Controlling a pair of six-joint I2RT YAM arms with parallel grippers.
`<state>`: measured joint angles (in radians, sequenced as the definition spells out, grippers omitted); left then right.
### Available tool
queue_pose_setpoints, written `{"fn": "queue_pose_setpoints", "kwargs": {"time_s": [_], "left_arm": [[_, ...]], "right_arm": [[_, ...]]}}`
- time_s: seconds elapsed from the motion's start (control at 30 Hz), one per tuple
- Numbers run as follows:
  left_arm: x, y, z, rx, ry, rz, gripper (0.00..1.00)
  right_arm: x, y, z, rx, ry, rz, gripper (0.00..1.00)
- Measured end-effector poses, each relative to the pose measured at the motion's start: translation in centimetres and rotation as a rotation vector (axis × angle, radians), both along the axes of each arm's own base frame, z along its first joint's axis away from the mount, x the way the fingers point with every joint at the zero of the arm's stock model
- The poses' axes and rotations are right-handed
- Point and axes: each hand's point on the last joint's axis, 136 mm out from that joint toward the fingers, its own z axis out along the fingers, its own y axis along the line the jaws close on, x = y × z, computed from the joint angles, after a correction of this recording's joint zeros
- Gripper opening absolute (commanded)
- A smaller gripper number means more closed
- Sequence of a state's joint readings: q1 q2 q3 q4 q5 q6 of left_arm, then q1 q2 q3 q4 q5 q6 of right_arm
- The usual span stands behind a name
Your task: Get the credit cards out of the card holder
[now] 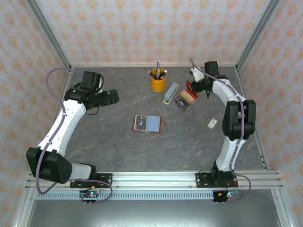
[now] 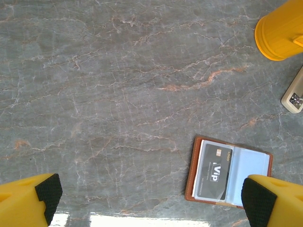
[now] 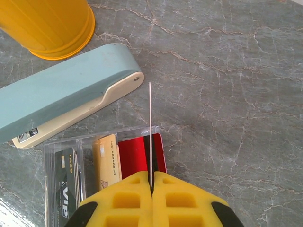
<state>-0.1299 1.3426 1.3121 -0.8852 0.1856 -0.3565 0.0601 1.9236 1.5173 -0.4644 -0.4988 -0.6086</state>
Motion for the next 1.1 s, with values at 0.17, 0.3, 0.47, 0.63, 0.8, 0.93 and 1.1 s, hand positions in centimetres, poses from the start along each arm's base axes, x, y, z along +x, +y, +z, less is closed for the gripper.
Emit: {"fn": "queue_pose_setpoints", "kwargs": {"time_s": [0.17, 0.3, 0.47, 0.63, 0.8, 0.93, 1.1], "left_arm": [[0.1, -0.3, -0.4, -0.011, 0.013, -0.009, 1.00], [0.2, -0.4, -0.8, -0.008, 0.027, -0.016, 1.00], [0.3, -0.5, -1.1, -0.013, 0.035, -0.024, 1.00], [0.3, -0.7, -1.1, -0.022, 0.036, -0.034, 1.00], [0.2, -0.8, -1.1, -0.024, 0.037, -0.036, 1.00], [0.2, -0.8, -1.1, -0.025, 0.037, -0.036, 1.00], [0.3, -0.9, -1.1, -0.028, 0.037, -0.039, 1.00]], "right_arm": [[-0.1, 0.0, -0.1, -0.014, -0.005, 0.021, 0.00], [-0.3, 0.0, -0.3, -0.018, -0.004, 0.037, 0.00], [-1.2, -0.2, -0.2, -0.019, -0.005, 0.047, 0.00], [-1.5, -0.4, -0.3, -0.024, -0.005, 0.048, 0.00], [-1.8, -0.5, -0.2, -0.024, -0.008, 0.047, 0.00], [-2.3, -0.6, -0.2, -0.025, -0.003, 0.044, 0.00], [-3.6, -0.7, 0.1, -0.020, -0.001, 0.038, 0.00]]}}
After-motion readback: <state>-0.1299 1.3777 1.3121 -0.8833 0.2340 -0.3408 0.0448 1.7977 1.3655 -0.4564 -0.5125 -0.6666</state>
